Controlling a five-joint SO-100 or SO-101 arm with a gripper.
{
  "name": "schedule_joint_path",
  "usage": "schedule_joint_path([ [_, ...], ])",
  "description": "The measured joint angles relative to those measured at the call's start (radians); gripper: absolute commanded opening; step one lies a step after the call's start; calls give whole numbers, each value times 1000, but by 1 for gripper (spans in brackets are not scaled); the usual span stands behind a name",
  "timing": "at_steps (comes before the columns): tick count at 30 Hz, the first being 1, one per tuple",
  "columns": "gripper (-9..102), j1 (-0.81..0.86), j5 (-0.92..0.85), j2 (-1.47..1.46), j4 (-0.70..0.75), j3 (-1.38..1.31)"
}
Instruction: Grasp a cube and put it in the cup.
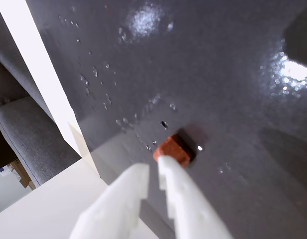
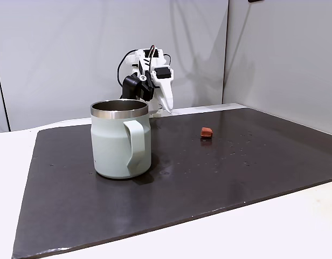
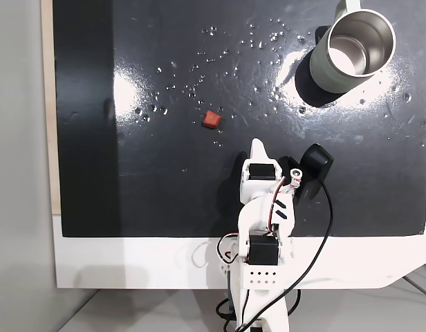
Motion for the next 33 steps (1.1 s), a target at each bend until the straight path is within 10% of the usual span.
schedule_joint_path([
  [17,0,-34,-15,-2,46,-92],
  [33,0,-91,-169,-798,453,-1068],
])
